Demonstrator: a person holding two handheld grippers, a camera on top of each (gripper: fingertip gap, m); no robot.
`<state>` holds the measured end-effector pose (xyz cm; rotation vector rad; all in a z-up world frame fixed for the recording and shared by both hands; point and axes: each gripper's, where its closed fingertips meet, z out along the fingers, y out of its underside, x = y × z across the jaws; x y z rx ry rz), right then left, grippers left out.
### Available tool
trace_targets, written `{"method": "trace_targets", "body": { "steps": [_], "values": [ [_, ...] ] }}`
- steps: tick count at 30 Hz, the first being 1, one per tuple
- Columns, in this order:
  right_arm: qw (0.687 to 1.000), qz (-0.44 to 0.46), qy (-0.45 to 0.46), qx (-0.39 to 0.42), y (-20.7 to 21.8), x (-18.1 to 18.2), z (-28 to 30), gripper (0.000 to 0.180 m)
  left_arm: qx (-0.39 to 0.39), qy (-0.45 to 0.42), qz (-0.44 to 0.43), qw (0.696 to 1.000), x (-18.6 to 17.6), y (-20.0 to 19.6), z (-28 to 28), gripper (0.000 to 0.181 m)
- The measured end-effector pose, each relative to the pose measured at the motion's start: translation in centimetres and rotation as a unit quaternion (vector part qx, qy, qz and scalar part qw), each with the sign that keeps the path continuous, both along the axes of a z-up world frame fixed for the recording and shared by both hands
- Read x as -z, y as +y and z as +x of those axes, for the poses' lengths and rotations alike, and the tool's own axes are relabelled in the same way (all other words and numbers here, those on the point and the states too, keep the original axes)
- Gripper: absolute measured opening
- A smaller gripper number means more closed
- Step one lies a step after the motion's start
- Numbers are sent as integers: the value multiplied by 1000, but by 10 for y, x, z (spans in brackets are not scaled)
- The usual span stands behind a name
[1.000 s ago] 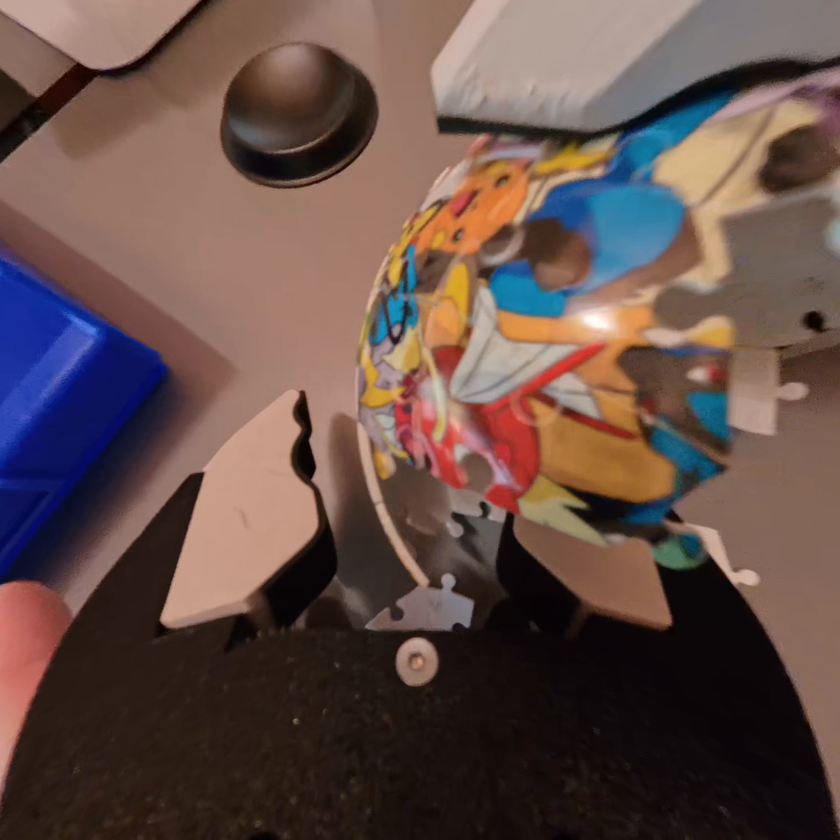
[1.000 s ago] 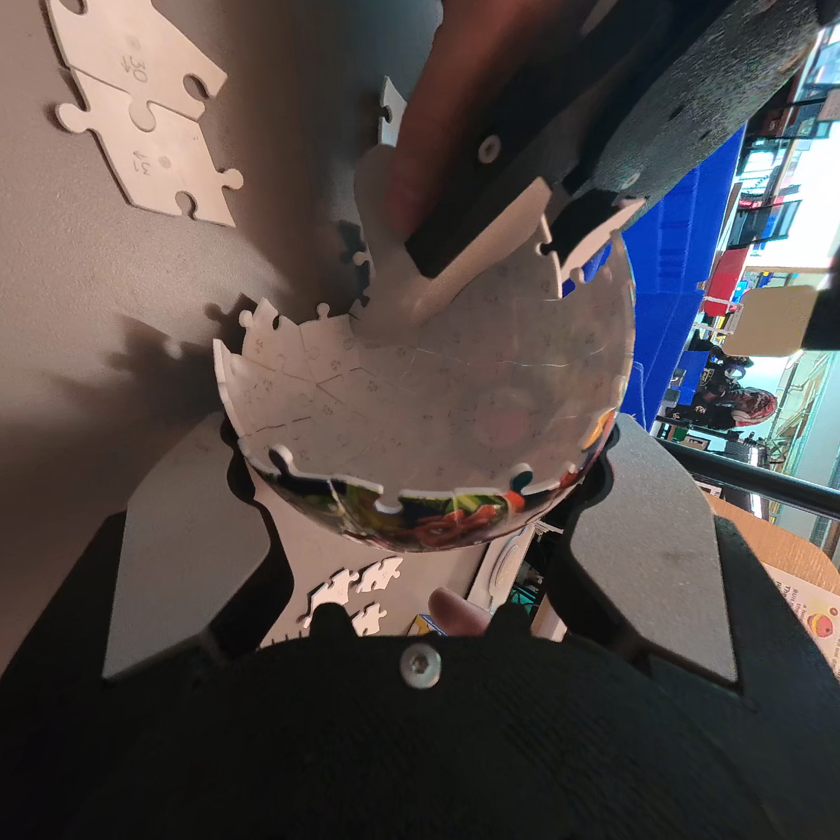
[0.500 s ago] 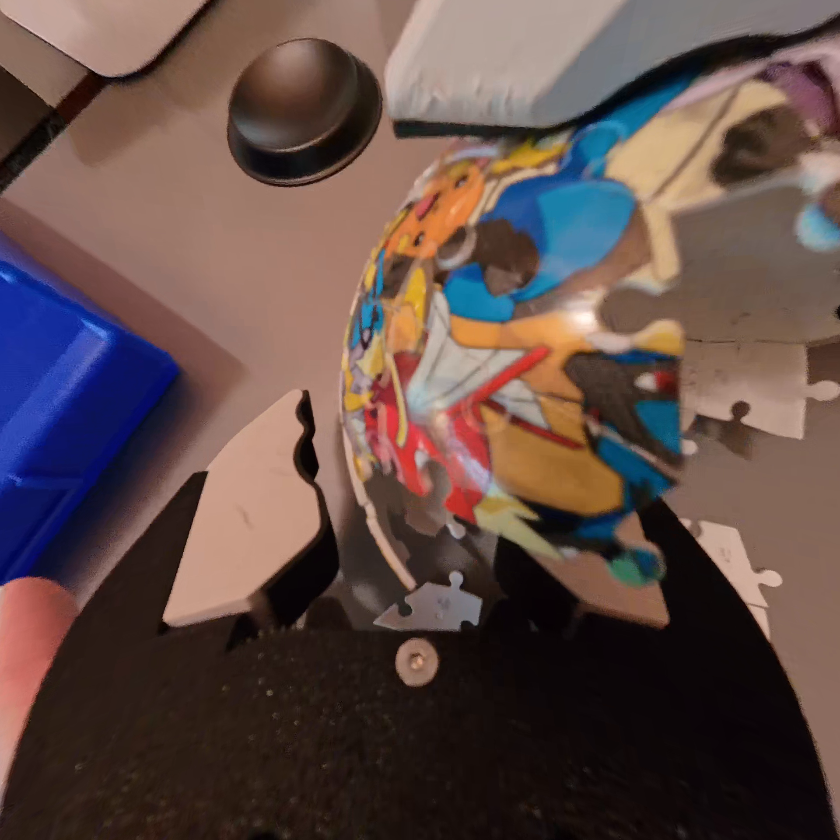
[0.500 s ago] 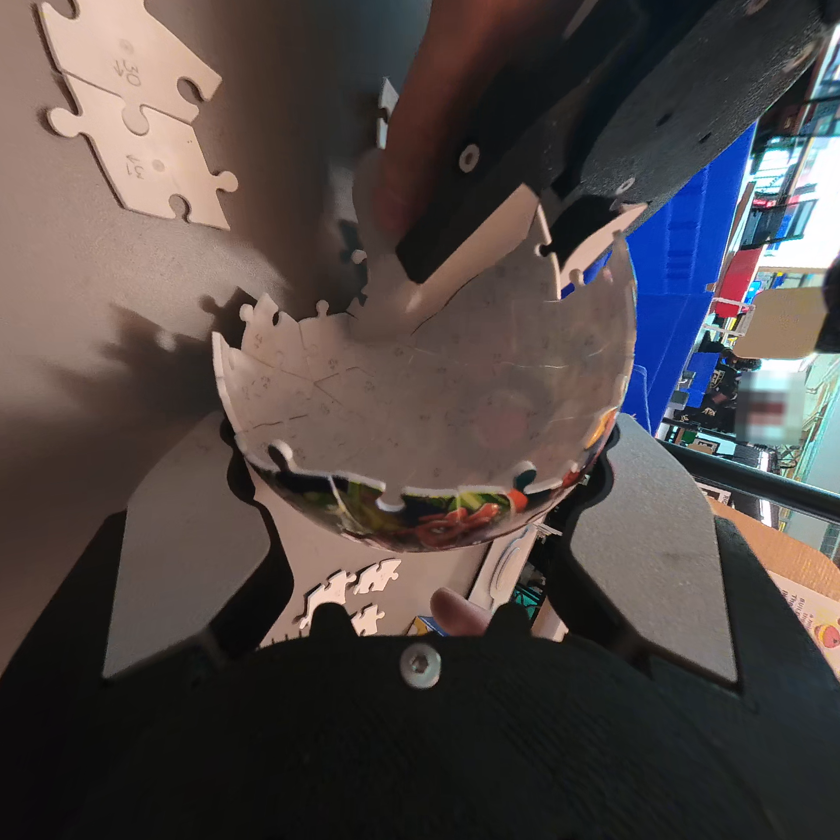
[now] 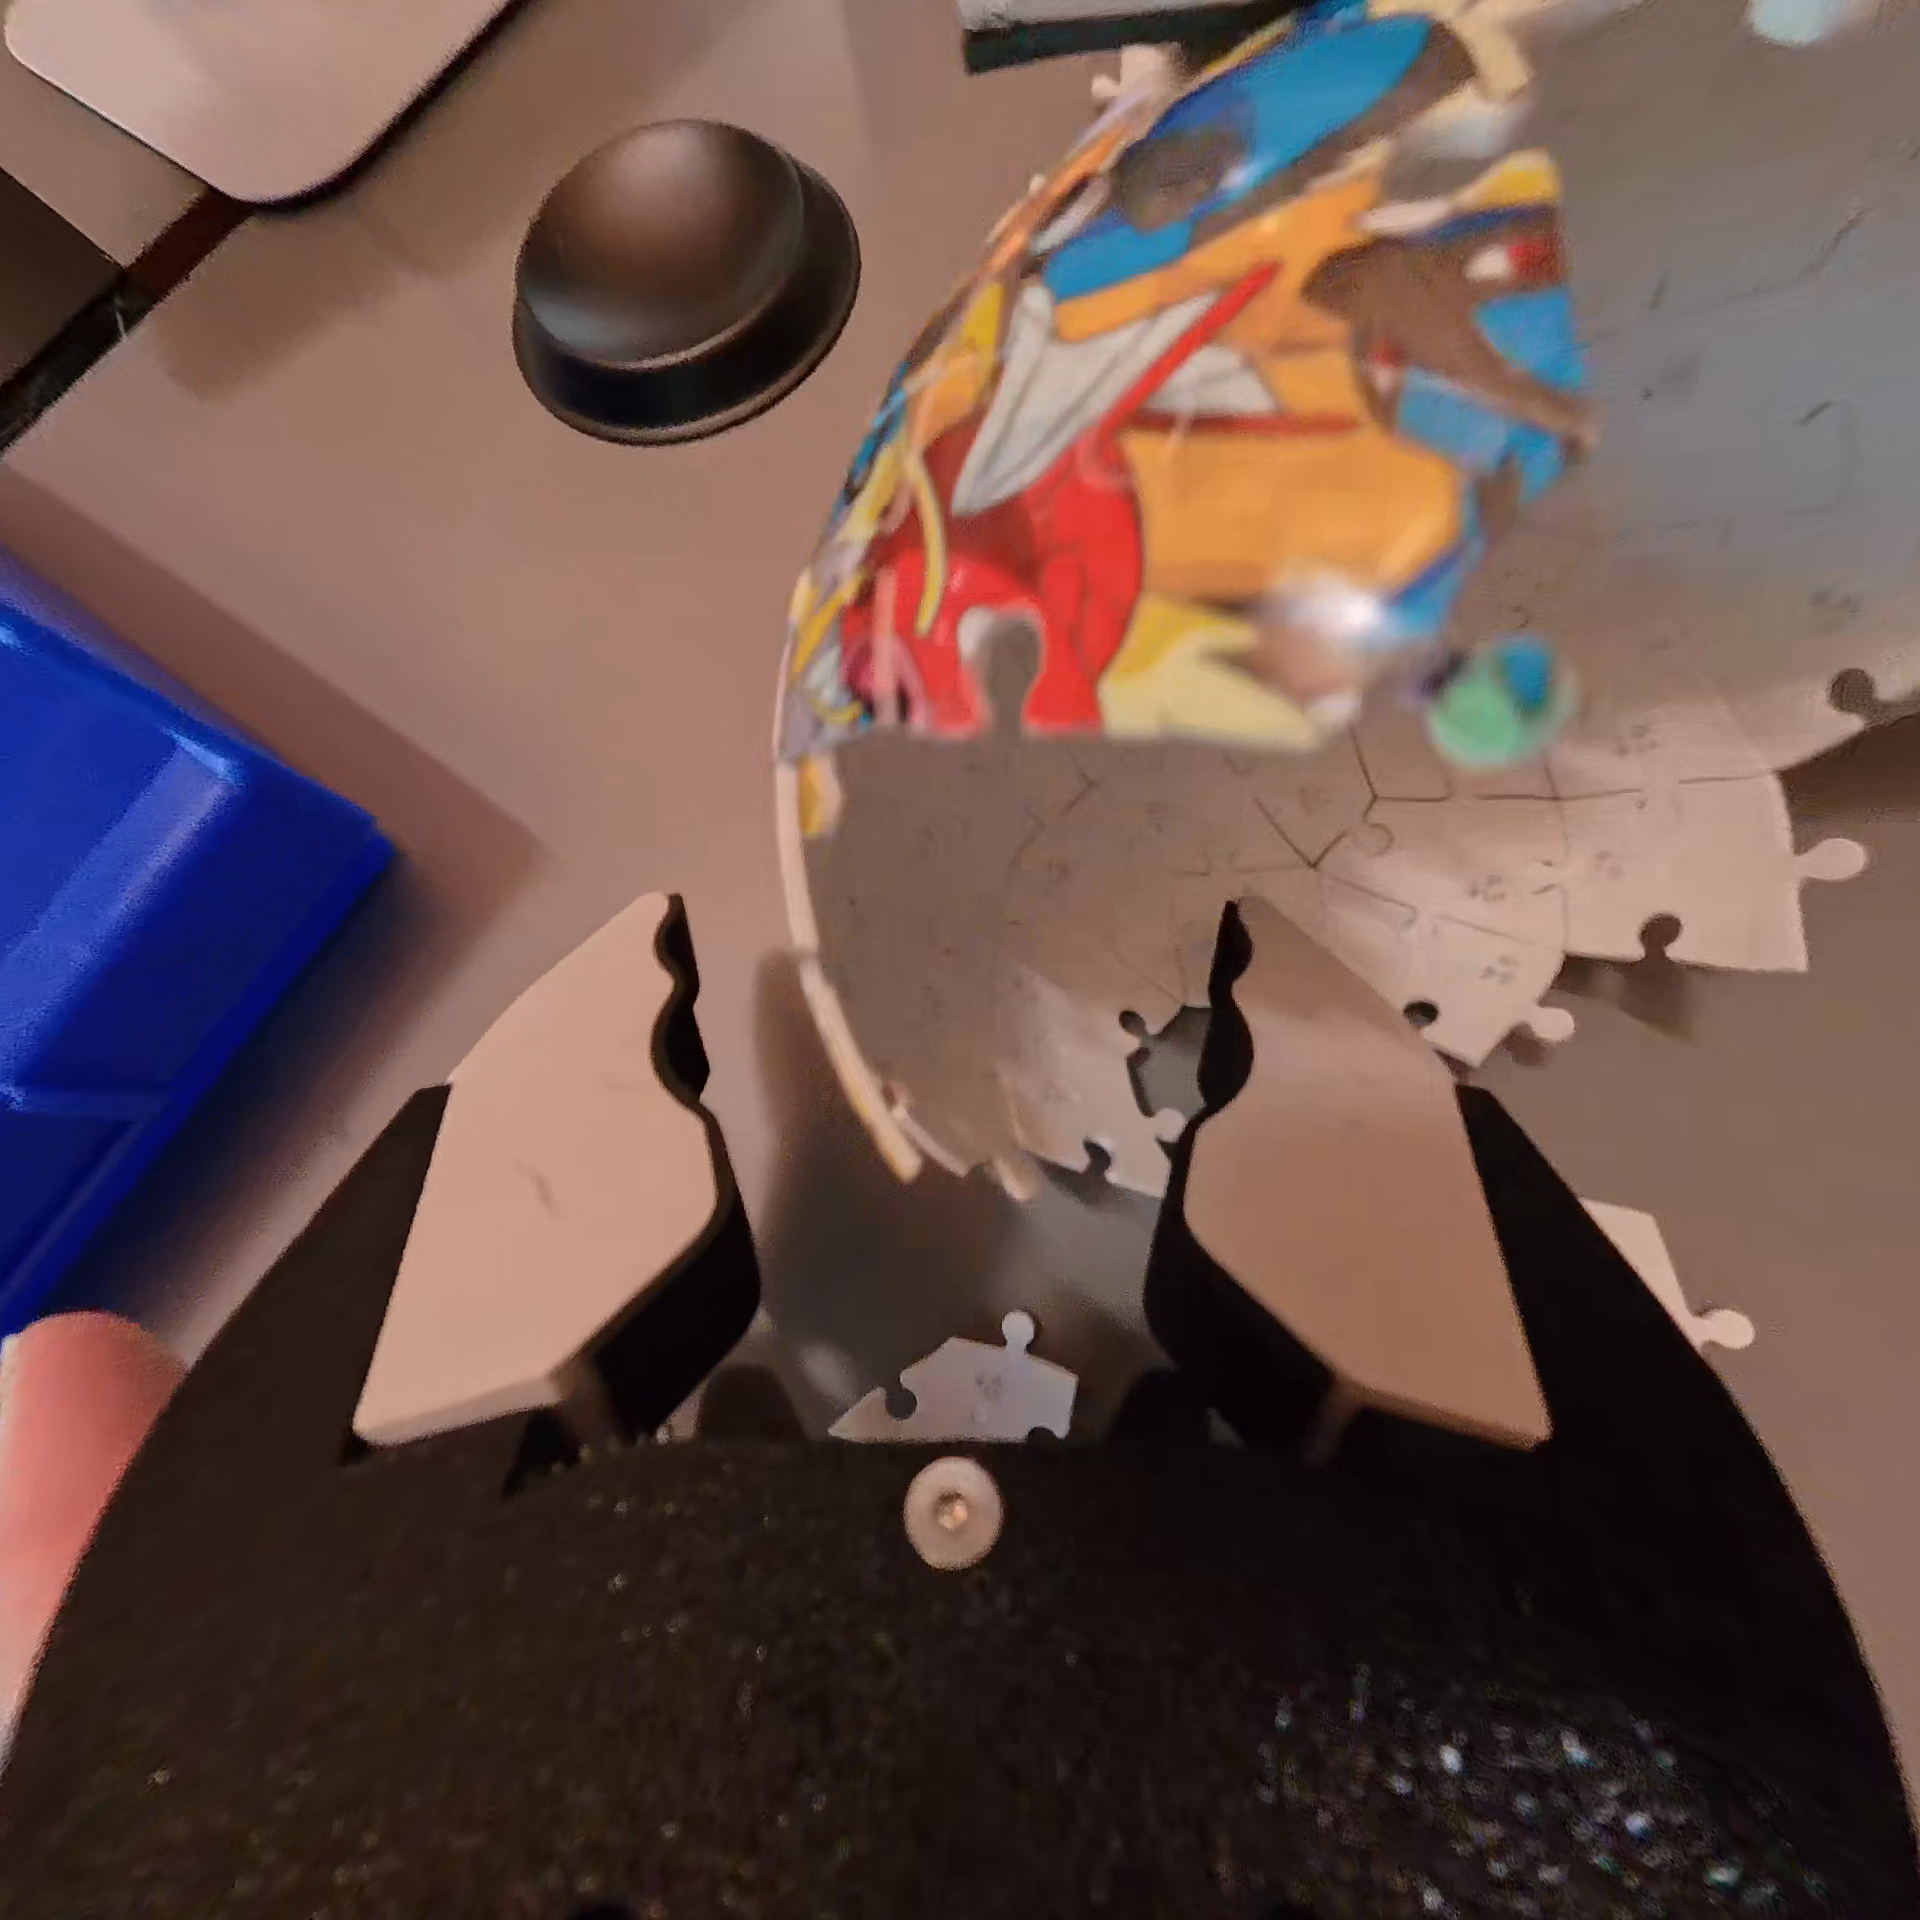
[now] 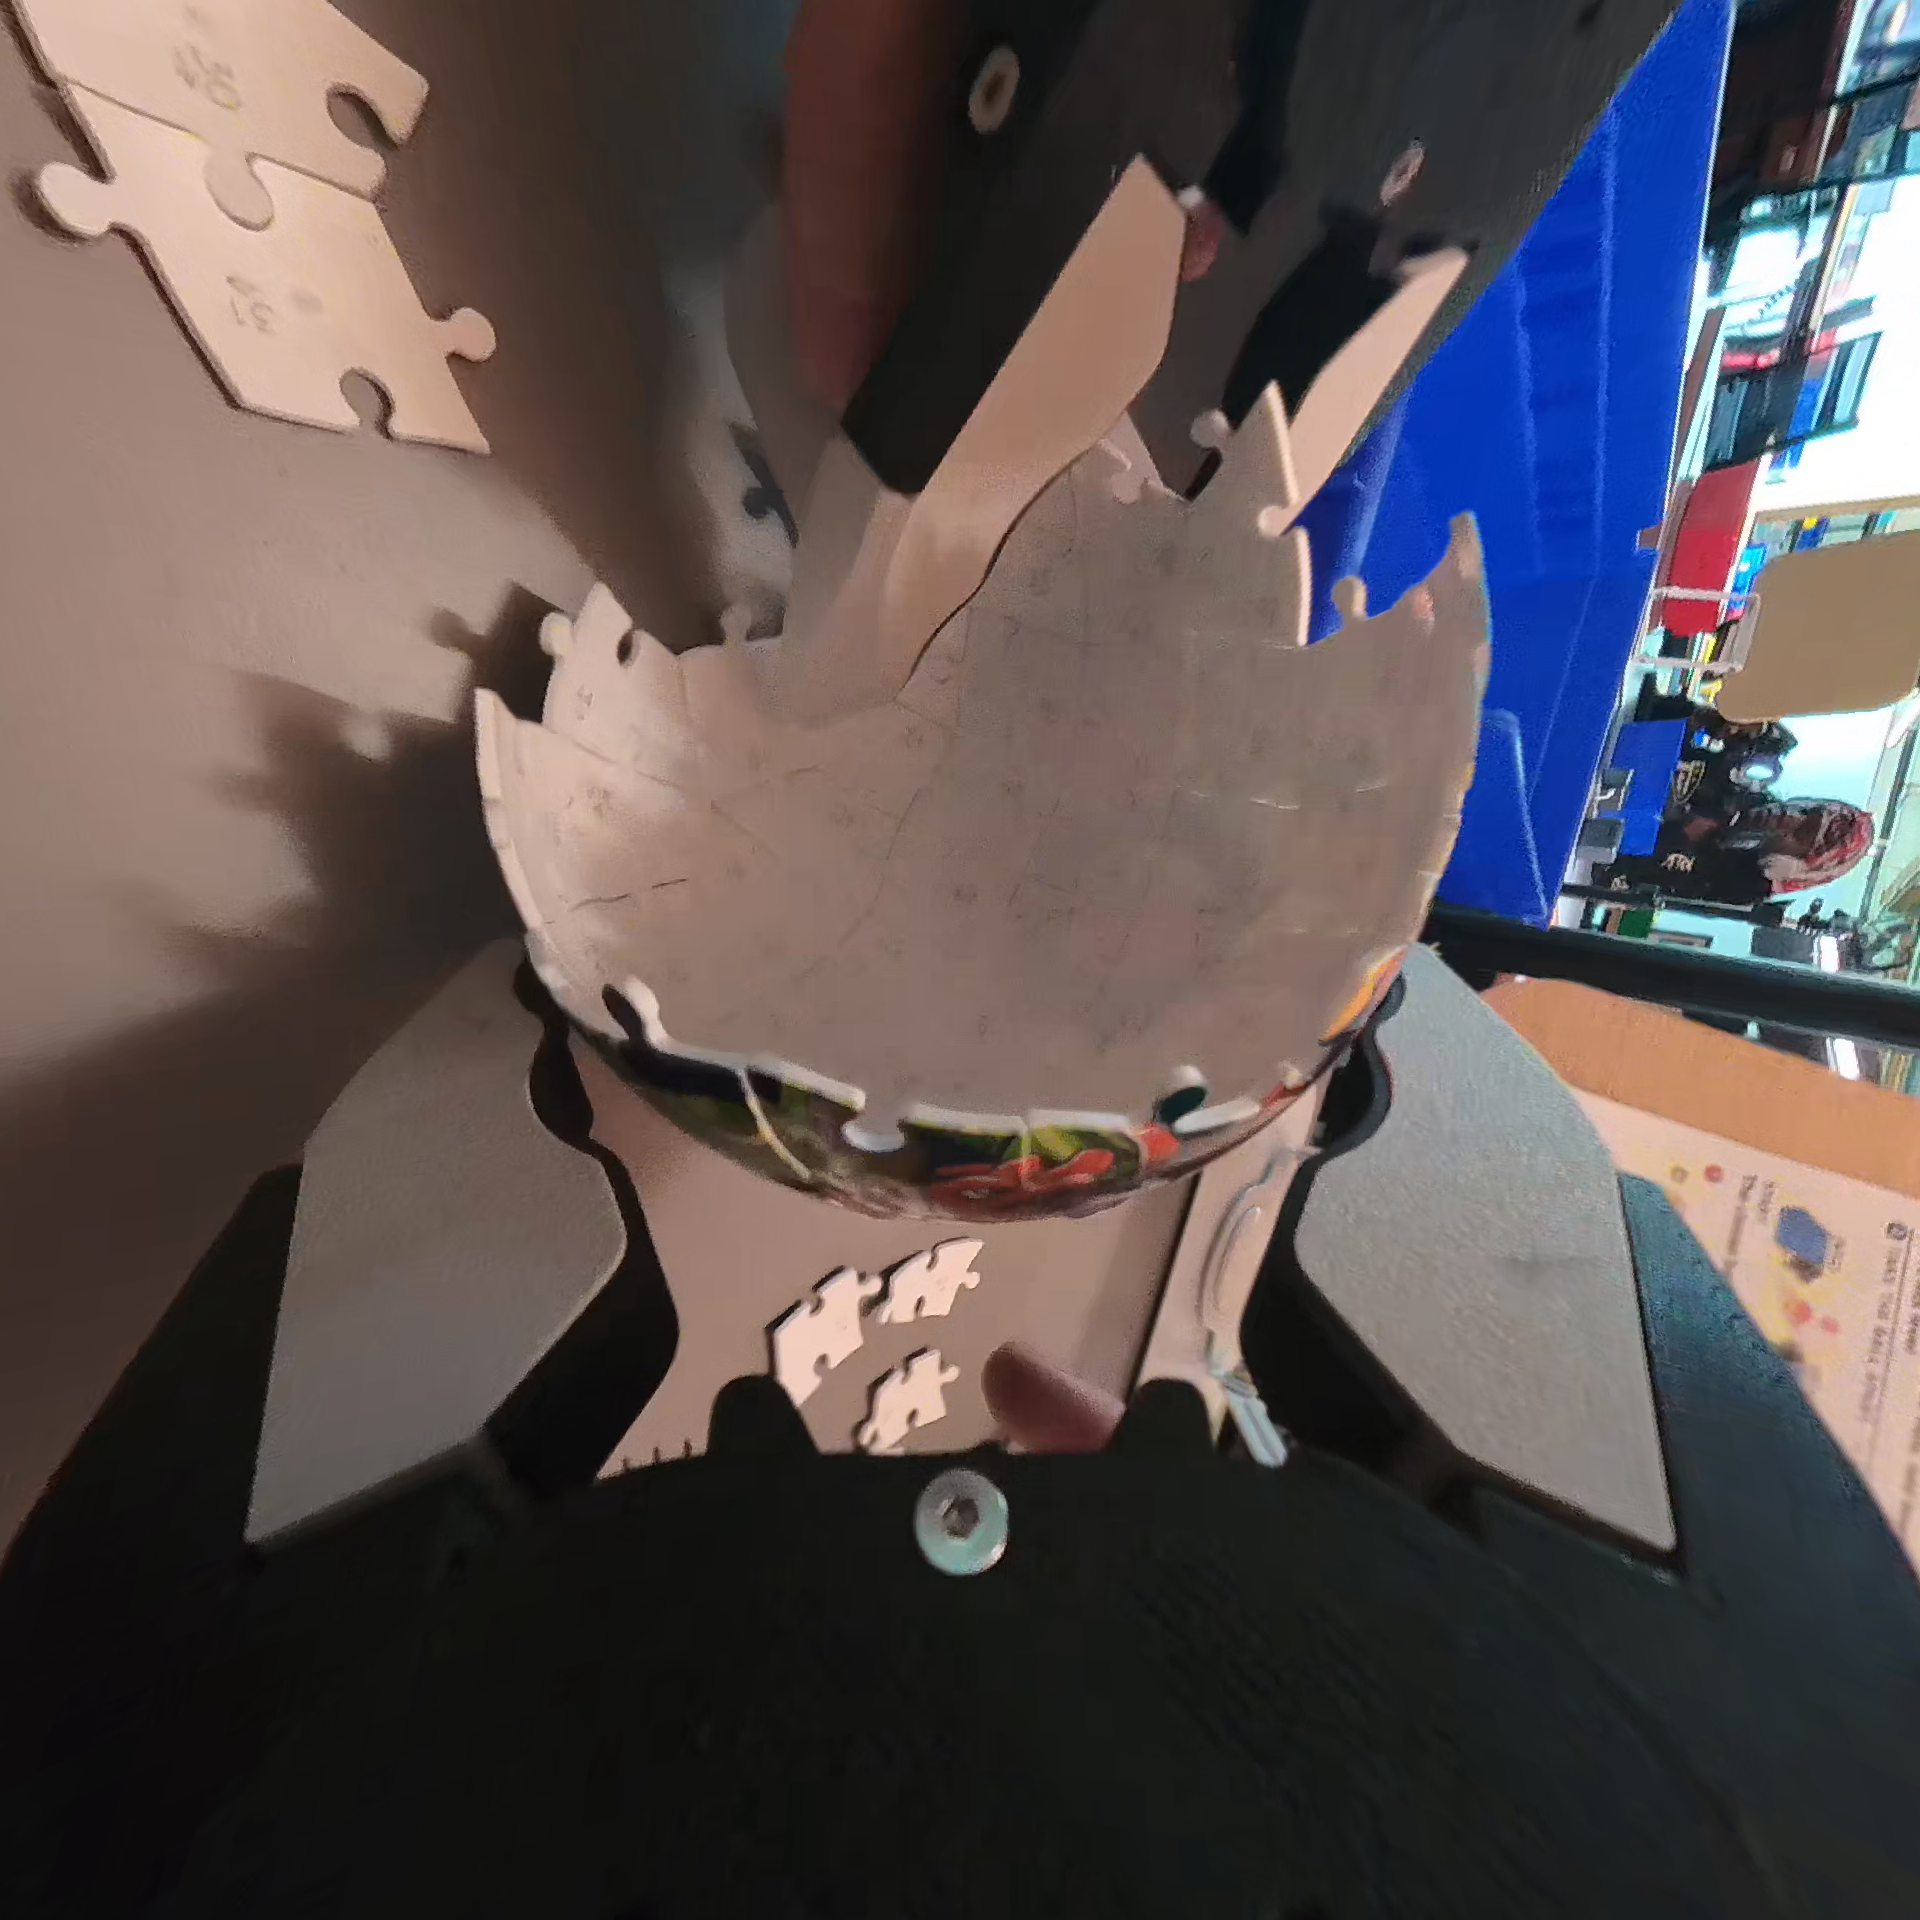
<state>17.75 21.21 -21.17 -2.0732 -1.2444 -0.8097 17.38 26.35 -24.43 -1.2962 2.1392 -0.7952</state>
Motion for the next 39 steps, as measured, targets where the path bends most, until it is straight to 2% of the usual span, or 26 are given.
{"method": "trace_targets", "body": {
  "steps": [11,17,23,28,32,39],
  "values": [
    [996,48,69,40,-15,4,13,132,4,-57,-29,998,-26,-8,4,93],
    [990,56,120,52,-21,8,16,124,-3,-96,-93,991,-50,-6,3,89],
    [986,80,132,59,-26,8,16,119,-33,-112,-145,982,-61,9,-3,82],
    [983,105,137,63,-32,9,14,112,-63,-108,-139,982,-57,17,-14,74],
    [982,121,130,61,-35,8,12,108,-82,-86,-101,988,-47,18,-26,74],
    [985,133,102,48,-40,7,9,101,-77,-104,-103,986,-54,4,-65,71]
  ]
}}
